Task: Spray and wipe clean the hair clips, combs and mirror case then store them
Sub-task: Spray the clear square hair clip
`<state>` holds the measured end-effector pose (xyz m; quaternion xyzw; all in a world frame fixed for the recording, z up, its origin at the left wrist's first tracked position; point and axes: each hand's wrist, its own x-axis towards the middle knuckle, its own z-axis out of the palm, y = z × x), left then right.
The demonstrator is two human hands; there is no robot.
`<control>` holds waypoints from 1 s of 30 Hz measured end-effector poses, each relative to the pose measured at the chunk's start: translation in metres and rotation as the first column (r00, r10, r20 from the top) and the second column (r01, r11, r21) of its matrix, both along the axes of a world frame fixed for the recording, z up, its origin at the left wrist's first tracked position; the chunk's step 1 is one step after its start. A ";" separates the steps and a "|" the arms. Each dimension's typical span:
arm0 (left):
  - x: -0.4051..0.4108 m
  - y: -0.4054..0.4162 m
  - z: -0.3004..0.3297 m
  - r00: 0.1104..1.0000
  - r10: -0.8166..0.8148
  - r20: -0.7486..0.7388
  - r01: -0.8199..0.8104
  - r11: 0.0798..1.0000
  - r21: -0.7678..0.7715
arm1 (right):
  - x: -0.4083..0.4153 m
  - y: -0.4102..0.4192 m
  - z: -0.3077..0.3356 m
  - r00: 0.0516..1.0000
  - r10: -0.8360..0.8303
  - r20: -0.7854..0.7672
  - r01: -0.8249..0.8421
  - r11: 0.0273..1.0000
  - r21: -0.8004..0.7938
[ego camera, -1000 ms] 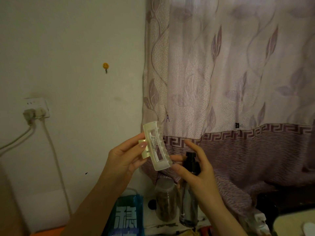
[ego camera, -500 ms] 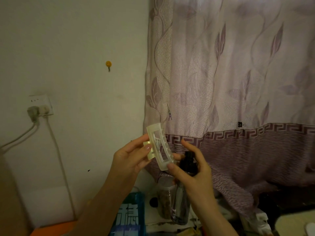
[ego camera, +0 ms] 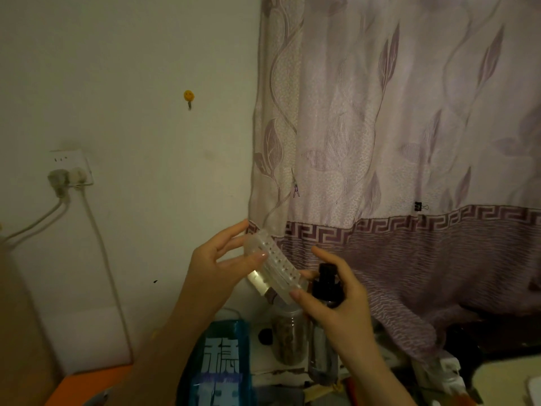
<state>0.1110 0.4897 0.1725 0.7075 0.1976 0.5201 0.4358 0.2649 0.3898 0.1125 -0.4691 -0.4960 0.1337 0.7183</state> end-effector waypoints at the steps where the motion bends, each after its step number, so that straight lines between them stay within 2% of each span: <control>1: -0.001 0.001 0.000 1.000 -0.010 -0.024 0.011 1.000 0.017 | 0.001 -0.001 0.000 1.000 0.026 0.013 -0.026 1.000 -0.015; 6: -0.005 0.009 0.000 0.988 -0.028 -0.152 0.036 0.998 0.050 | 0.008 -0.004 0.004 0.991 0.131 0.018 -0.129 0.989 -0.071; 12: -0.005 0.014 -0.007 0.989 -0.029 -0.142 0.038 0.997 0.060 | 0.012 0.001 0.005 0.988 0.152 -0.034 -0.153 0.988 -0.036; 17: -0.003 0.013 -0.010 0.997 -0.025 -0.076 0.026 1.000 0.015 | 0.016 0.002 0.006 0.987 0.153 -0.056 -0.153 0.988 0.002; 24: -0.005 0.014 -0.011 0.995 -0.005 0.103 0.015 0.995 -0.102 | 0.024 -0.003 0.010 0.999 0.043 0.005 -0.043 0.996 0.074; 30: -0.006 0.016 -0.017 0.984 0.042 0.175 -0.002 0.975 -0.222 | 0.026 -0.007 0.011 0.996 0.010 0.088 -0.021 0.992 0.128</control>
